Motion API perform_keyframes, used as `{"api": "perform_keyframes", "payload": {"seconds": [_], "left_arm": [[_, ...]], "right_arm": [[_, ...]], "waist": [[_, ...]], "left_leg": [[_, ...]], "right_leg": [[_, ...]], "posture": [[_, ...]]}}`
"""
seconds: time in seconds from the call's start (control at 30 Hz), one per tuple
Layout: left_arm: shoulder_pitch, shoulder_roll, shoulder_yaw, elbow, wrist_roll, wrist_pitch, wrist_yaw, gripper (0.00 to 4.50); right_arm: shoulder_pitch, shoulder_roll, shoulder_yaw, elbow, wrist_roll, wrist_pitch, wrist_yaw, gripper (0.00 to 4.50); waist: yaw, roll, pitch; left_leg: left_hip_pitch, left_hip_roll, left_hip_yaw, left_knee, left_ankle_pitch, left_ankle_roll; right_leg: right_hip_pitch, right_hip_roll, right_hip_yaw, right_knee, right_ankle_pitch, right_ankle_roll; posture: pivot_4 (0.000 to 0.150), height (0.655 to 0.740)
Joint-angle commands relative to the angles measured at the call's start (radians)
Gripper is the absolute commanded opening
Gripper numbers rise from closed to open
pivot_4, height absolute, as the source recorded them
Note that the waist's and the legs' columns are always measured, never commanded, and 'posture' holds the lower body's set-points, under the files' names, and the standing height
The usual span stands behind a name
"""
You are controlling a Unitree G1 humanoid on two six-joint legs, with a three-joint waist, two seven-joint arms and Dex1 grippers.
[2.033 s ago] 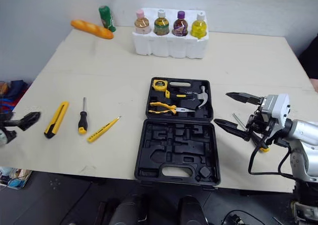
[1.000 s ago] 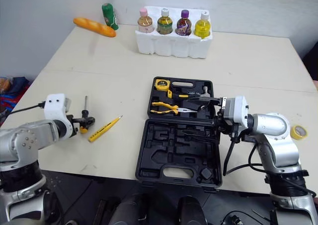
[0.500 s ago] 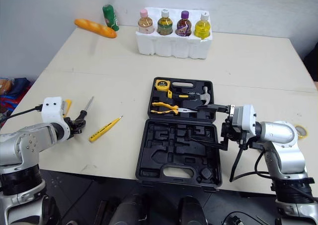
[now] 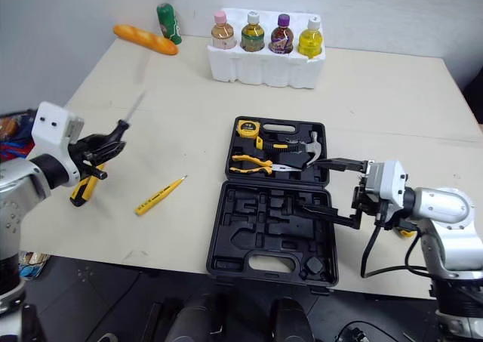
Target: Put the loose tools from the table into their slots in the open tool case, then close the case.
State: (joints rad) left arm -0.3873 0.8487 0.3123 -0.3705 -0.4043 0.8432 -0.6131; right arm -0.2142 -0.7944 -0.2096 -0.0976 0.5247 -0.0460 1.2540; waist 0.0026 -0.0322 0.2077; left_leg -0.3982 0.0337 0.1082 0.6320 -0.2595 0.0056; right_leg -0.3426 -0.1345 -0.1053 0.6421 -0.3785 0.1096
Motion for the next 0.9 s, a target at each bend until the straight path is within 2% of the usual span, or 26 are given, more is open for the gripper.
{"api": "perform_keyframes", "payload": {"seconds": [0.03, 0.13, 0.23, 0.37, 0.43, 0.67, 0.9], "left_arm": [[-0.045, 0.048, -0.136, -0.027, -0.002, -0.204, -0.211, 1.11], [-0.127, 0.061, -0.26, -0.008, 0.027, -0.302, -0.326, 1.11], [-0.262, 0.024, -0.419, 0.026, 0.079, -0.341, -0.404, 1.12], [-0.445, -0.077, -0.711, 0.095, 0.213, -0.214, -0.447, 1.11], [-0.492, -0.123, -0.794, 0.128, 0.278, -0.178, -0.432, 1.11], [-0.564, -0.255, -0.912, 0.203, 0.404, -0.088, -0.372, 1.11], [-0.597, -0.3, -0.946, 0.225, 0.457, -0.077, -0.385, 1.11]], "right_arm": [[0.025, -0.04, -0.057, -0.035, -0.012, 0.0, -0.018, 4.5], [0.041, -0.057, -0.082, -0.035, -0.018, 0.001, -0.033, 4.5], [0.064, -0.067, -0.113, -0.044, -0.026, 0.005, -0.063, 4.5], [0.209, -0.058, -0.157, -0.136, -0.036, 0.027, -0.102, 4.5], [0.27, -0.052, -0.17, -0.171, -0.04, 0.033, -0.116, 4.5], [0.35, -0.035, -0.207, -0.208, -0.041, 0.029, -0.173, 4.5], [0.4, -0.016, -0.217, -0.228, -0.045, 0.008, -0.188, 4.5]], "waist": [[0.001, 0.0, 0.0], [0.002, 0.001, 0.0], [0.005, 0.001, 0.001], [0.021, 0.002, 0.0], [0.024, 0.002, 0.0], [0.019, 0.004, 0.0], [0.022, 0.004, 0.0]], "left_leg": [[0.0, 0.0, 0.0, 0.0, 0.0, 0.0], [-0.002, 0.0, 0.0, 0.001, 0.0, 0.001], [-0.004, -0.001, 0.0, 0.003, 0.001, 0.002], [-0.004, -0.001, -0.001, 0.005, 0.002, 0.003], [-0.005, -0.002, -0.001, 0.005, 0.002, 0.004], [-0.006, -0.001, 0.001, 0.01, 0.002, 0.006], [-0.008, -0.002, -0.004, 0.014, 0.001, 0.007]], "right_leg": [[0.0, 0.0, 0.0, 0.0, 0.0, 0.0], [-0.001, 0.001, -0.001, 0.0, 0.0, 0.0], [-0.002, 0.002, -0.001, 0.001, 0.0, 0.0], [-0.001, 0.003, -0.002, 0.002, 0.001, 0.001], [-0.001, 0.003, -0.002, 0.001, 0.001, 0.001], [-0.003, 0.003, -0.004, 0.003, 0.002, 0.004], [0.0, 0.002, -0.002, 0.003, 0.002, 0.004]], "posture": [[0.15, 0.74], [0.15, 0.74], [0.15, 0.74], [0.15, 0.74], [0.15, 0.74], [0.15, 0.74], [0.15, 0.74]]}}
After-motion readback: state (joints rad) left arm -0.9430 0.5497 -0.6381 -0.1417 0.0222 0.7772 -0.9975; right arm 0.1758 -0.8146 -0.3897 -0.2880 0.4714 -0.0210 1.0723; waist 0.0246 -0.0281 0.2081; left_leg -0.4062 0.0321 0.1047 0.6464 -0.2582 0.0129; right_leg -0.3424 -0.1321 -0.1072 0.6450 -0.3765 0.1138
